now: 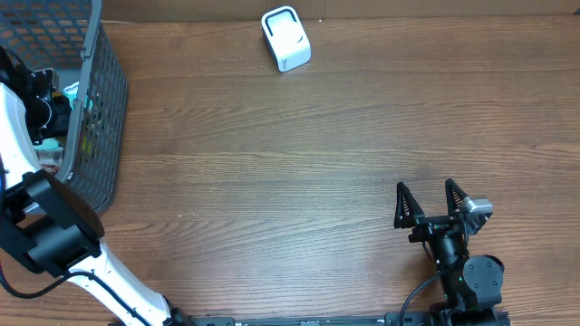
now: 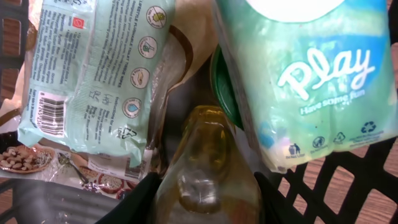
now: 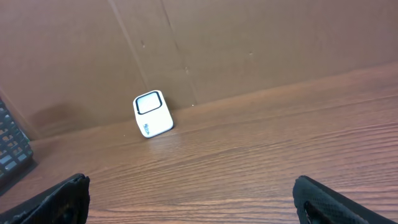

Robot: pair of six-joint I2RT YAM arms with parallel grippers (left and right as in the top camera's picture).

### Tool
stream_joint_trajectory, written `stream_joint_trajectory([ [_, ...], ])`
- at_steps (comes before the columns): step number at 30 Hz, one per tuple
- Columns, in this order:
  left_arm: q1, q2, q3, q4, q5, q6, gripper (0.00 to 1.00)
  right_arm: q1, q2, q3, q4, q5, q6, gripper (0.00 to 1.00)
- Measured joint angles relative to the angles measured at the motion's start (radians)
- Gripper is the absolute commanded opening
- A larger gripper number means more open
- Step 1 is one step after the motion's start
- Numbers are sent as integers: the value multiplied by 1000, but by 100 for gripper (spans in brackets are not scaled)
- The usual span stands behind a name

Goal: Scan the item barcode
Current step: 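Grasp the yellow oil bottle in the basket with the left gripper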

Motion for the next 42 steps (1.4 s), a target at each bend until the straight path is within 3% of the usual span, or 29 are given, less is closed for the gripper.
stream_joint_trajectory([
  [5, 0, 7, 39, -50, 7, 0, 17, 0, 0, 0, 0, 0, 0, 100],
  [12, 0, -6, 193, -72, 0, -31, 19, 0, 0, 0, 0, 0, 0, 100],
  [25, -24, -337, 362, 25, -46, -174, 18, 0, 0, 0, 0, 0, 0, 100],
  [31, -100, -425, 369, 28, -45, -207, 17, 0, 0, 0, 0, 0, 0, 100],
  [42, -329, -430, 369, -42, 16, -238, 18, 0, 0, 0, 0, 0, 0, 100],
])
